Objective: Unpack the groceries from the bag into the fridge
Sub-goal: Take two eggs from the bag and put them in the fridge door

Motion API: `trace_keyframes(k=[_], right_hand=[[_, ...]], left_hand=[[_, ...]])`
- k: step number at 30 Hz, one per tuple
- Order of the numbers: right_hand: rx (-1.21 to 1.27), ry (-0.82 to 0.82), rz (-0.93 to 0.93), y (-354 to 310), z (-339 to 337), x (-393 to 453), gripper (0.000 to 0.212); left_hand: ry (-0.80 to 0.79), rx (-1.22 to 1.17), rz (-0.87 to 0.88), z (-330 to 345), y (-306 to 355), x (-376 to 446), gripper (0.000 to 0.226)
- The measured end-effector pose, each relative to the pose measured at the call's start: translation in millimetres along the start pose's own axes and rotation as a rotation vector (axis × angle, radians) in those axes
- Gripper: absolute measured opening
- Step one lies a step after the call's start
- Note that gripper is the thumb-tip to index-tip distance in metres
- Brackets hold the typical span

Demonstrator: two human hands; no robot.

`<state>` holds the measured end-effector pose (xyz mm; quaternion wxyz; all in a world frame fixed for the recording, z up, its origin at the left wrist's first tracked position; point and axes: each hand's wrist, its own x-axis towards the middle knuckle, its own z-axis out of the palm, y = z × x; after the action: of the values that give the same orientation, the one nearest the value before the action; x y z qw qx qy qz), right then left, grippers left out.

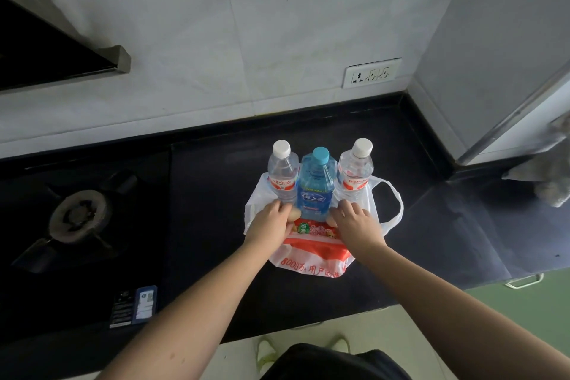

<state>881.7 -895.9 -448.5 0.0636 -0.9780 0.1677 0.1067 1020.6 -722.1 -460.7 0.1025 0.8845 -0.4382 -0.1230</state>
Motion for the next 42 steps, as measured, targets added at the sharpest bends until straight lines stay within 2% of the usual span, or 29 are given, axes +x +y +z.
trace_keyframes(k=[8, 16, 22, 25, 28, 33, 36, 39, 42], right_hand=[[-0.033, -0.008, -0.020, -1, -1, 1, 0.047], [-0.007, -0.041, -0.007, 3, -4, -4, 0.050], [0.252, 0.123, 0.028, 3, -16, -15, 0.050], [0.449, 0.207, 0.119, -2, -33, -29, 0.047], [0.757, 0.183, 0.259, -14, -56, -46, 0.037], [1.562, 0.050, 0.445, -48, -85, -72, 0.023], [1.970, 0.005, 0.478, -71, -90, -81, 0.028], [2.270, -0.040, 0.556, -92, -93, -88, 0.034], [2.362, -0.096, 0.543, -115, -98, -95, 0.040]], left_hand=[[-0.027, 0.048, -0.014, 3, 3, 3, 0.055], [-0.053, 0.080, -0.021, 7, 5, 2, 0.060], [0.030, -0.084, -0.059, -7, 5, -11, 0.049], [0.053, -0.229, -0.095, -27, 8, -22, 0.051], [0.079, -0.446, -0.163, -46, 10, -39, 0.048], [0.086, -0.888, -0.288, -74, 13, -77, 0.049], [0.092, -1.270, -0.310, -85, 9, -104, 0.054], [0.112, -1.613, -0.336, -96, 0, -128, 0.047], [0.095, -1.687, -0.339, -112, -9, -151, 0.039]])
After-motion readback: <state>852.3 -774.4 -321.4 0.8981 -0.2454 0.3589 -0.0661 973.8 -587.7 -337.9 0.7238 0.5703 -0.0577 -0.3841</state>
